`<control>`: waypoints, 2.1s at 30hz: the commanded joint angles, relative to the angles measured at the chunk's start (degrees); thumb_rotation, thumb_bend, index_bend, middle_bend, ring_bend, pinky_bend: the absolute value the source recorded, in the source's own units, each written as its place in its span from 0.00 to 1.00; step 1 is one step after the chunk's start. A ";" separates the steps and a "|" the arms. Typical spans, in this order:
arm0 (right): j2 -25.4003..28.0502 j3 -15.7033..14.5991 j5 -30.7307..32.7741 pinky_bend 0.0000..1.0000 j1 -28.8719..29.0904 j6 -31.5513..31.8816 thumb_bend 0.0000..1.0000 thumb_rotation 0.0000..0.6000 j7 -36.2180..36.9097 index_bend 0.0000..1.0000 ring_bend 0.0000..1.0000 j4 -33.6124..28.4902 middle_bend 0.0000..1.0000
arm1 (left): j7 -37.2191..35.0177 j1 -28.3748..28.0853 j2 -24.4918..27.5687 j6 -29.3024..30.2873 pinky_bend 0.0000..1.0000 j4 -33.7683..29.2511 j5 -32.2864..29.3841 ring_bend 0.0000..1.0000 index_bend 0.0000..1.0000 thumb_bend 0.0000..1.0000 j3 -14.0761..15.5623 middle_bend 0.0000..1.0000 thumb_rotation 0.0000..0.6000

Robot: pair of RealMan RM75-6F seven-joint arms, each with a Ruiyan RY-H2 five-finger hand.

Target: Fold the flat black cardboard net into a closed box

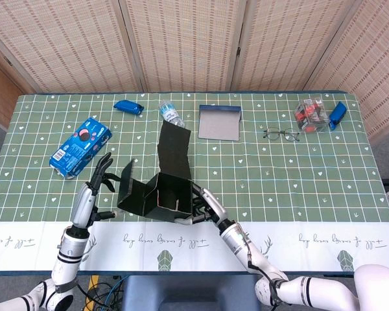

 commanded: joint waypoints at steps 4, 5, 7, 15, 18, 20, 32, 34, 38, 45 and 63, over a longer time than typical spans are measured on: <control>-0.59 -0.47 0.98 1.00 0.78 -0.66 0.29 1.00 -3.30 0.47 0.80 0.33 0.47 | 0.91 -1.39 -0.15 -0.21 0.56 1.63 1.92 0.39 0.02 0.13 0.61 0.00 1.00; -0.57 -0.44 1.27 1.00 0.94 -0.89 0.29 1.00 -3.83 0.47 0.80 0.33 0.47 | 0.95 -1.67 -0.17 -0.32 0.56 1.97 2.13 0.39 0.03 0.13 0.61 0.00 1.00; -0.36 -0.48 1.69 1.00 1.40 -1.42 0.29 1.00 -5.57 0.47 0.80 0.40 0.47 | 1.24 -2.53 0.11 -0.95 0.56 2.68 3.12 0.39 0.04 0.13 1.01 0.00 1.00; 0.80 -0.44 6.19 1.00 3.62 -4.55 0.29 1.00 -13.81 0.47 0.80 0.63 0.47 | 2.22 -5.78 0.02 -2.57 0.56 9.16 7.84 0.41 0.20 0.13 3.86 0.11 1.00; 0.91 -0.25 8.24 1.00 4.47 -5.61 0.29 1.00 -16.31 0.47 0.80 0.77 0.47 | 2.57 -7.04 -0.72 -3.11 0.57 12.53 9.54 0.41 0.25 0.13 5.13 0.15 1.00; 0.93 -0.24 9.19 1.00 4.93 -6.13 0.29 1.00 -17.65 0.47 0.80 1.01 0.47 | 2.74 -7.76 -1.31 -3.42 0.57 14.86 10.51 0.41 0.29 0.13 5.96 0.17 1.00; -0.51 -0.17 12.43 1.00 6.71 -8.04 0.29 1.00 -21.94 0.47 0.80 3.54 0.47 | 4.27 -10.80 -3.54 -4.34 0.58 23.97 13.91 0.42 0.35 0.13 10.33 0.22 1.00; -0.71 -0.10 12.45 1.00 6.84 -8.28 0.29 1.00 -22.04 0.47 0.80 3.90 0.47 | 4.53 -11.05 -3.89 -4.41 0.58 25.12 14.16 0.43 0.36 0.13 10.97 0.23 1.00; -1.16 -0.31 12.26 1.00 7.05 -8.63 0.29 1.00 -22.49 0.47 0.80 4.67 0.47 | 3.47 -11.56 -4.21 -4.56 0.58 26.09 14.26 0.44 0.37 0.13 11.96 0.25 1.00; -0.75 -0.47 11.03 1.00 7.21 -9.83 0.31 1.00 -22.13 0.47 0.80 4.97 0.47 | 0.19 -12.19 -3.66 -4.44 0.58 25.33 12.82 0.44 0.33 0.13 12.22 0.26 1.00; 0.00 -1.27 5.79 1.00 5.20 -8.39 0.35 1.00 -17.96 0.47 0.80 6.56 0.46 | -1.29 -9.91 -2.70 -0.62 0.58 26.40 10.13 0.44 0.29 0.13 12.44 0.21 1.00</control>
